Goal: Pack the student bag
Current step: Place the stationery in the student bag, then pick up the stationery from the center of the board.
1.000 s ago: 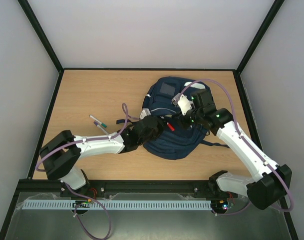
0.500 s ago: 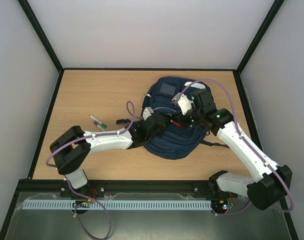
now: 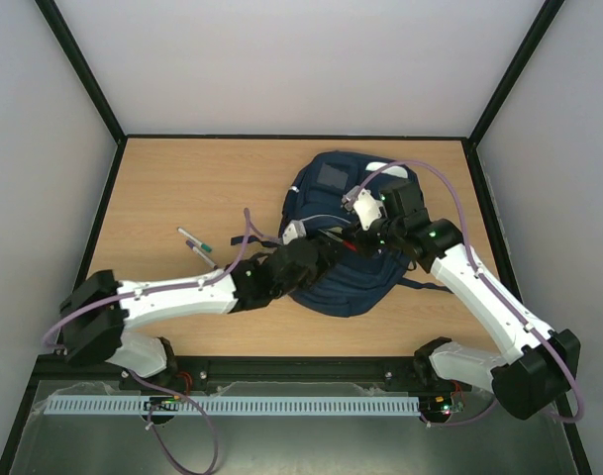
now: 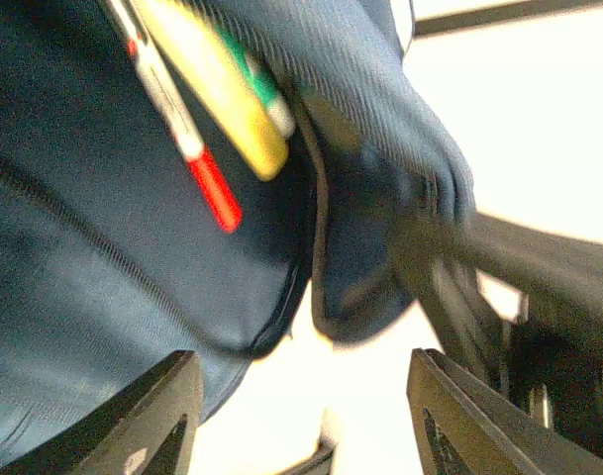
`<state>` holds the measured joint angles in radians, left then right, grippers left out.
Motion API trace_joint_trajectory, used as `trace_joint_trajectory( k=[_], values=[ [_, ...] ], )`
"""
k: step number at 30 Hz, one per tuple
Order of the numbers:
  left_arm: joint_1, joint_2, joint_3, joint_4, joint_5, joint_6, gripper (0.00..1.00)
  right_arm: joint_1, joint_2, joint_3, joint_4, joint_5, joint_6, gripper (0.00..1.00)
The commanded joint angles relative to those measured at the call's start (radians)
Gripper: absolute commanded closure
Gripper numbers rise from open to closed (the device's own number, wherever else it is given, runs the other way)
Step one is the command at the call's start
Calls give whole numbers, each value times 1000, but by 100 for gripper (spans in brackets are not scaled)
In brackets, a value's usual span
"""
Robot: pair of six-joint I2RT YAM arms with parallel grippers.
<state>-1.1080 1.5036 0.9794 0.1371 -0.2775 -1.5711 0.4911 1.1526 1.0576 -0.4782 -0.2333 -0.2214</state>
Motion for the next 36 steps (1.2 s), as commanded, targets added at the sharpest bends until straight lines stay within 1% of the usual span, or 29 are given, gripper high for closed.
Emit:
trace_joint_trajectory(
  k=[1,4,7,8,10,12,13,14,16,18,21,24,28,31,36],
  values=[
    [-38,-120,-105,-124,78,136,37,1,-53,-41,100,22,0,99],
    [-38,-208,-183,-224,85,234,35,-31,-89,-116,150,-3,8,99],
    [-32,-333,-248,-317,49,352,31,-65,-117,-168,179,-47,30,99],
    [-23,-369,-262,-333,47,389,28,-79,-126,-184,187,-83,40,99],
    [14,-432,-269,-430,28,444,21,-109,-149,-222,221,-144,63,99],
    [50,-487,-262,-535,-43,483,10,-138,-174,-264,259,-179,82,99],
    [69,-506,-256,-593,-85,484,3,-153,-187,-282,276,-194,90,99],
    [98,-525,-252,-637,-110,486,1,-170,-198,-299,290,-208,98,99],
    [173,-558,-252,-689,-123,520,1,-199,-221,-323,312,-240,114,99],
    [270,-578,-251,-740,-119,541,1,-217,-238,-344,331,-267,122,99],
    [440,-584,-257,-763,-66,597,1,-222,-263,-395,364,-260,94,99],
    [558,-547,-237,-785,-44,634,1,-227,-265,-410,363,-259,90,99],
    [678,-432,-178,-825,-25,676,2,-229,-277,-419,366,-282,92,99],
    [744,-350,-153,-826,-24,708,6,-231,-278,-426,366,-280,81,99],
    [873,-322,-205,-742,37,787,18,-231,-299,-433,362,-312,67,99]
  ],
)
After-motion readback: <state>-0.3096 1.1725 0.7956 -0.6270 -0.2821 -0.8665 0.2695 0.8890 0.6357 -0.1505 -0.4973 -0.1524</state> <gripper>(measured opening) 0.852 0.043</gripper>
